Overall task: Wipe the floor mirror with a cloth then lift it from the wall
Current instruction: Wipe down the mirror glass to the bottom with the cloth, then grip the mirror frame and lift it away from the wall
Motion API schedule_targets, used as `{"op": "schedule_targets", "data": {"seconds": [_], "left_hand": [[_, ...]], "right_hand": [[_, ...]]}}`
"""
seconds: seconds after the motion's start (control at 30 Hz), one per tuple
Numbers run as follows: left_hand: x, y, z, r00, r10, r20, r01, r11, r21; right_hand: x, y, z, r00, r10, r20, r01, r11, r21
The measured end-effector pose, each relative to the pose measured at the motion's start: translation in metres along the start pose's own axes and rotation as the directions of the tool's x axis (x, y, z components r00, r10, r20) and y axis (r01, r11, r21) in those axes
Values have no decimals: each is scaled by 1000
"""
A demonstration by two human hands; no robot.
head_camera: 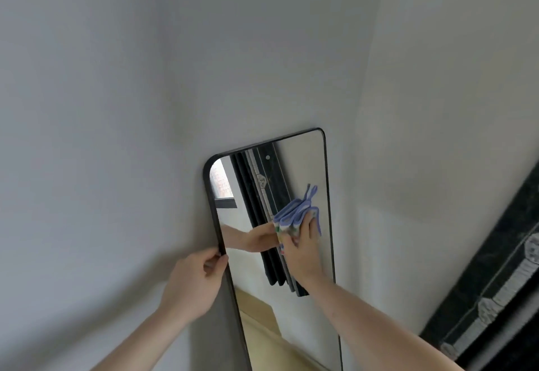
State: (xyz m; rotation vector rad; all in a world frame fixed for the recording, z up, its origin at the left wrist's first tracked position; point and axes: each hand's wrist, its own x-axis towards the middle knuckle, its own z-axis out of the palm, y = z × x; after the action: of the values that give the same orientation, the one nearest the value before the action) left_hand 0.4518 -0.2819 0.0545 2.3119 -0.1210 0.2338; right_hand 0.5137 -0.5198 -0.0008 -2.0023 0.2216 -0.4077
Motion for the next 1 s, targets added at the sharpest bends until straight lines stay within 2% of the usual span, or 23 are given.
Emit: {"op": "schedule_targets", "data": {"seconds": [0.1, 0.23, 0.4, 0.47, 0.53, 0.6, 0.67, 0.7, 0.77, 0.83, 0.9, 1.0], "left_hand": [[-4, -6, 4, 999, -7, 35, 5, 999, 42], [-16, -11, 14, 998, -22, 67, 17, 998, 67], [-34, -25, 29, 988, -91, 126, 58, 968, 245], [-45, -31, 43, 972, -118, 205, 26, 914, 405], [-50, -39, 60, 935, -130, 329, -47, 875, 481], [-54, -56, 87, 858, -168, 485, -119, 854, 506], [-55, -87, 118, 760, -202, 618, -164, 860, 483], [-50, -117, 147, 715, -213, 666, -193, 855, 481], [-40, -145, 195, 579, -246, 777, -297, 824, 482], [-50, -114, 198, 398, -240, 885, -421, 810, 409], [-64, -96, 196, 319, -192, 928, -524, 780, 341], [-92, -93, 195, 243, -11, 970, -713, 676, 186]], "right_hand": [[-17, 3, 14, 993, -107, -46, 104, 993, -62], [-28, 20, 21, 989, -118, -89, 111, 991, -78], [-51, 29, 23, 998, 9, -70, -16, 995, -98], [-72, 31, 23, 992, 124, -14, -124, 992, -25], [-92, 34, 20, 974, 216, 71, -223, 967, 119], [-115, 43, 14, 948, 297, 114, -317, 916, 247], [-136, 54, 8, 932, 345, 108, -362, 894, 264], [-147, 63, 5, 925, 375, 63, -378, 890, 253], [-168, 82, 1, 895, 443, -54, -422, 880, 217], [-196, 99, -5, 846, 510, -155, -497, 860, 116], [-231, 114, -7, 810, 538, -233, -547, 836, 29], [-300, 125, -7, 701, 609, -372, -662, 749, -20]]}}
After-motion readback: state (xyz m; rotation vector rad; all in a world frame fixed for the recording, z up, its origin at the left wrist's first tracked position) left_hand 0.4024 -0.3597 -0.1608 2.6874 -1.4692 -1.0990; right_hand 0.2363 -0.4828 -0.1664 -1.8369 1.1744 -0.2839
